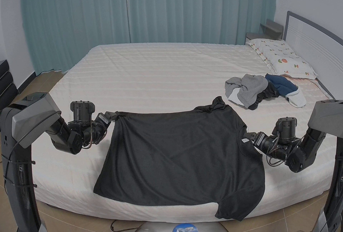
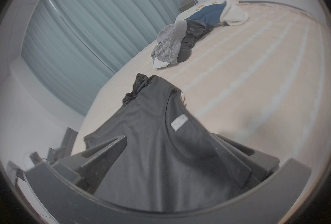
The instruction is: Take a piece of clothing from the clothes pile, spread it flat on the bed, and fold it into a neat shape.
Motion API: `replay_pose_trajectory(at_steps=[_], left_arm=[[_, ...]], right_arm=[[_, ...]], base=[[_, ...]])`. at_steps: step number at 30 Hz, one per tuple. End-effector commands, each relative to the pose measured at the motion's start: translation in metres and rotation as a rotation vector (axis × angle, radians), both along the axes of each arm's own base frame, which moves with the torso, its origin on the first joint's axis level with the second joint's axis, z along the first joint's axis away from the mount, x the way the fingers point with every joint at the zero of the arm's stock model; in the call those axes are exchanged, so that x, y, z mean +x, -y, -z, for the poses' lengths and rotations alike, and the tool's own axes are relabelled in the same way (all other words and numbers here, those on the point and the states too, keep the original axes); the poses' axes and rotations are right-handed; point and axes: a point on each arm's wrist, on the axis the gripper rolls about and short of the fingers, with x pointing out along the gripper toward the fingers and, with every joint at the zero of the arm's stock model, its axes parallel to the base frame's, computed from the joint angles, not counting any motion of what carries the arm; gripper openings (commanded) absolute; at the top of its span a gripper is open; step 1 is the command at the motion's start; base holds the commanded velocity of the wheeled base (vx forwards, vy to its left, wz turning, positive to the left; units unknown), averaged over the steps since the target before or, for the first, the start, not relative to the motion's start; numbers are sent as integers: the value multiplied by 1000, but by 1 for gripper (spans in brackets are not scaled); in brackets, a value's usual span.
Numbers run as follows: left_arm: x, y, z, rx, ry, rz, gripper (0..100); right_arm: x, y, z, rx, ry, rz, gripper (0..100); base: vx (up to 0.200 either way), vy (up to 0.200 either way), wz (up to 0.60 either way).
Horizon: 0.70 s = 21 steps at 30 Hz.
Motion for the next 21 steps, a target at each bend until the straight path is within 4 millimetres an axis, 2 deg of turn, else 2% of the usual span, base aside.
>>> replay_pose_trajectory(at_steps=[1,4,8,17,19,21], left_arm=[[-56,-5,-4,6,-105,31,100],[-78,-4,-4,-14,-112,52,100],[-93,3,-1,-25,-115,97,100],[-107,11,-9,-8,-110,125,100],[-107,11,-9,-8,-110,125,100],[-126,5,-6,25,-147,135,100]], right_arm=[[-49,3,-19,182,26,-26,100],[-55,3,-7,237,0,-40,100],[-60,2,1,239,-24,-44,100],[-63,4,5,240,-34,-40,100],[-63,4,5,240,-34,-40,100],[-65,2,6,240,-34,-45,100]], base=[[0,0,0],[0,0,0],[0,0,0],[0,-200,0],[0,0,0],[0,0,0]])
